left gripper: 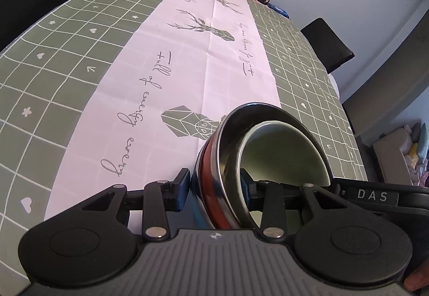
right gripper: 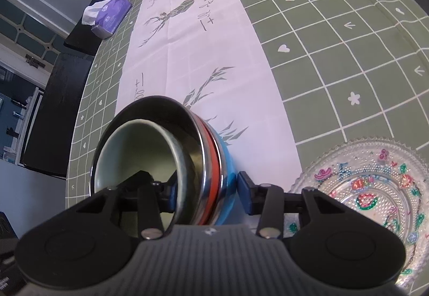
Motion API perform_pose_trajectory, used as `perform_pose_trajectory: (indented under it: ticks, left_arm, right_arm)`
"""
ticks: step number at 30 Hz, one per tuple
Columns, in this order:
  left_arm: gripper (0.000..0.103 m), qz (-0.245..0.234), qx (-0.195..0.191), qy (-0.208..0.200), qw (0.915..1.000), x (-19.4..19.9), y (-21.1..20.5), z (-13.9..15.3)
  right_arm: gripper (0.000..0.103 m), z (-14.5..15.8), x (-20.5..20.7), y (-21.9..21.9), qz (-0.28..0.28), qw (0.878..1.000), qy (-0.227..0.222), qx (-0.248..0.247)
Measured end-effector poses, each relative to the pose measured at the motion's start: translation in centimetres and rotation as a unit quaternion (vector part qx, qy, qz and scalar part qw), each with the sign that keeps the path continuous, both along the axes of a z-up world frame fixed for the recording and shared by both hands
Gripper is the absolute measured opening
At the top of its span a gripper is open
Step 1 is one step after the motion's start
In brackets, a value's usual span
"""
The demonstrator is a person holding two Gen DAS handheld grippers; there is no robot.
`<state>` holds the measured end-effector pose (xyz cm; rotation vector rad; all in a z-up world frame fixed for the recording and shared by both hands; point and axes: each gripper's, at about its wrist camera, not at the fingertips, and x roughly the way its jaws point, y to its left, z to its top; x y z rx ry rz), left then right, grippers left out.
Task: Organize plates and bowls
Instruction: 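Carry the bowl stack with both tools onto the flowered glass plate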
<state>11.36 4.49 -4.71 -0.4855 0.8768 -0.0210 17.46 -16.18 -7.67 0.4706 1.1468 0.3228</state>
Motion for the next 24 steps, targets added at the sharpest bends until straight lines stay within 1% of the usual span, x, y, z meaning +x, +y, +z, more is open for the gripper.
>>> perform_pose_trajectory:
  ticks: [1, 2, 3, 4, 5, 6, 8, 10, 14, 17, 24]
  left_arm:
    - [0.048, 0.0, -0.004, 0.006, 1.0, 0.07, 0.01, -0.05]
    - [0.053, 0.001, -0.01, 0.013, 0.9999, 0.19, 0.09, -0.13]
    - [0.056, 0.002, -0.015, 0.017, 0.9997, 0.22, 0.2, -0.28]
    - [0.057, 0.003, -0.017, 0.018, 0.9997, 0.25, 0.27, -0.35]
    - [0.056, 0.002, -0.019, 0.017, 0.9997, 0.25, 0.33, -0.47]
    - [0.051, 0.002, -0.023, 0.015, 0.9996, 0.14, 0.35, -0.55]
    - [0.049, 0.007, -0.025, 0.014, 0.9996, -0.01, 0.2, -0.48]
    - [0.048, 0.019, -0.024, 0.013, 0.9994, -0.23, 0.0, -0.46]
    - [0.048, 0.03, -0.025, 0.013, 0.9992, -0.45, -0.12, -0.4]
    - [0.046, 0.025, -0.016, 0.015, 0.9994, -0.3, -0.24, -0.13]
    - [0.045, 0.023, -0.017, 0.024, 0.9993, -0.14, -0.08, 0.28]
  right_arm:
    - [0.052, -0.09, 0.02, -0.05, -0.002, 1.0, 0.004, -0.003]
    - [0.053, -0.19, 0.02, -0.13, -0.004, 1.0, 0.005, -0.005]
    - [0.054, -0.26, 0.0, -0.22, -0.005, 1.0, 0.007, -0.004]
    - [0.054, -0.38, -0.01, -0.33, -0.006, 1.0, 0.01, 0.001]
    - [0.054, -0.47, -0.02, -0.4, -0.007, 1.0, 0.014, 0.007]
    - [0.052, -0.52, -0.05, -0.39, -0.008, 1.0, 0.017, 0.011]
    - [0.044, -0.41, -0.12, -0.22, -0.005, 1.0, 0.014, 0.021]
    - [0.042, -0.15, -0.24, 0.16, -0.007, 1.0, 0.014, 0.009]
    - [0.041, -0.11, -0.38, 0.21, -0.016, 1.0, 0.016, 0.006]
    - [0.04, -0.04, -0.51, 0.19, -0.019, 1.0, 0.019, 0.002]
    - [0.04, 0.21, -0.36, 0.3, -0.02, 0.999, 0.025, 0.0]
